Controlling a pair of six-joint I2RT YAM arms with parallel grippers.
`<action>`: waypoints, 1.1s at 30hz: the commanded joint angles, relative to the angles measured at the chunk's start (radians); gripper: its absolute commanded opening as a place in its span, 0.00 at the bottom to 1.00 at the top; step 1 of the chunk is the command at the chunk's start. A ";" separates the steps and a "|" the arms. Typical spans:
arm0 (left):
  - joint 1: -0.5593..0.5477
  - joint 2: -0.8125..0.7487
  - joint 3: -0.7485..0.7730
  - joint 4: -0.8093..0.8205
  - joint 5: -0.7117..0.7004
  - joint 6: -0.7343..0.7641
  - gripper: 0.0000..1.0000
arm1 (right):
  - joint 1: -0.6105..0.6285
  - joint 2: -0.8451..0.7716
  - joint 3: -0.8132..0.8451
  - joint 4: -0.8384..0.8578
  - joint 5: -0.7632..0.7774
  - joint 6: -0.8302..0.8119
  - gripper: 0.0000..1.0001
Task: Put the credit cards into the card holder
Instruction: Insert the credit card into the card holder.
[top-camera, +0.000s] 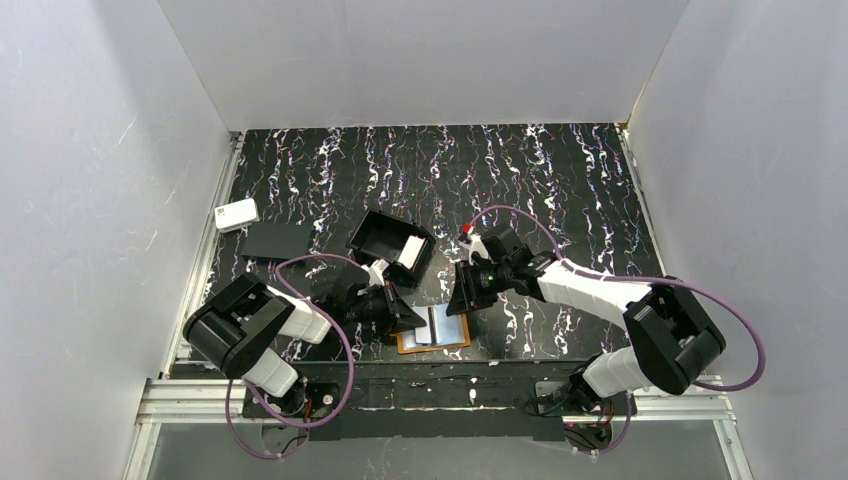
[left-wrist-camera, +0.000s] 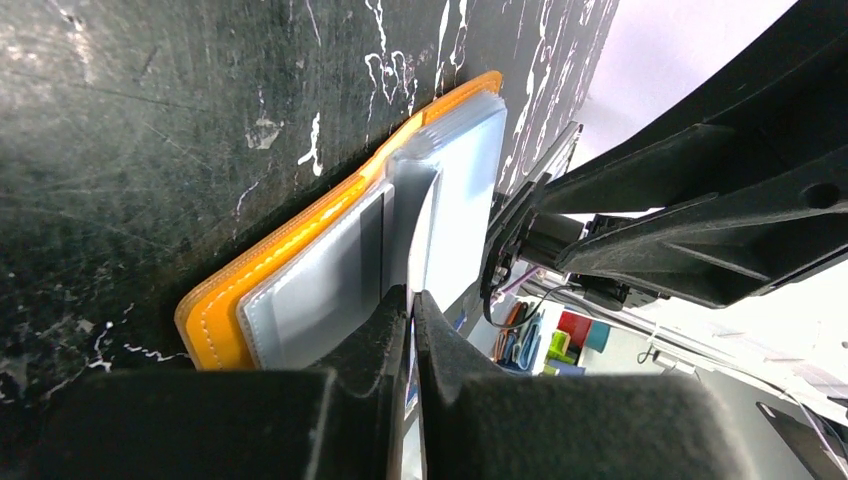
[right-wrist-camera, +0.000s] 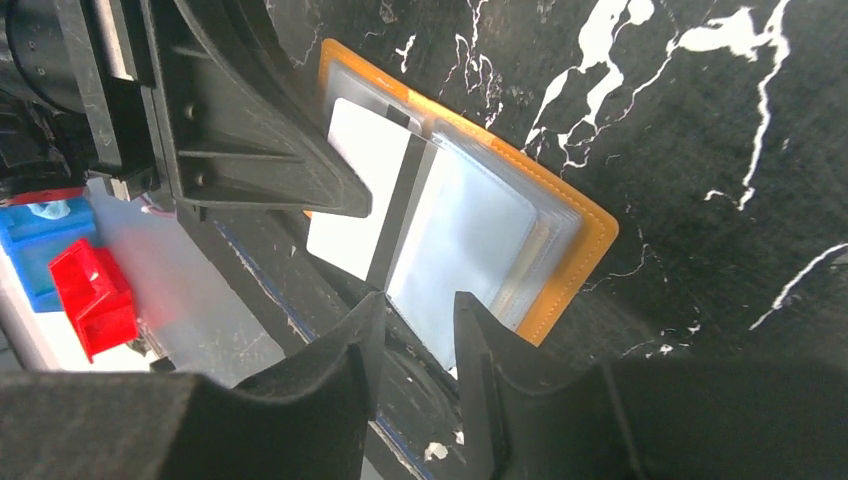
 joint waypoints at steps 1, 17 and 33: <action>0.001 0.022 0.000 -0.072 -0.014 0.029 0.05 | 0.014 0.011 -0.039 0.088 -0.042 0.054 0.38; -0.028 -0.112 -0.044 -0.170 -0.108 -0.023 0.52 | 0.049 0.119 -0.083 0.156 0.000 0.047 0.25; -0.220 -0.182 0.281 -0.813 -0.453 -0.003 0.62 | 0.032 0.029 -0.039 -0.001 0.086 0.009 0.26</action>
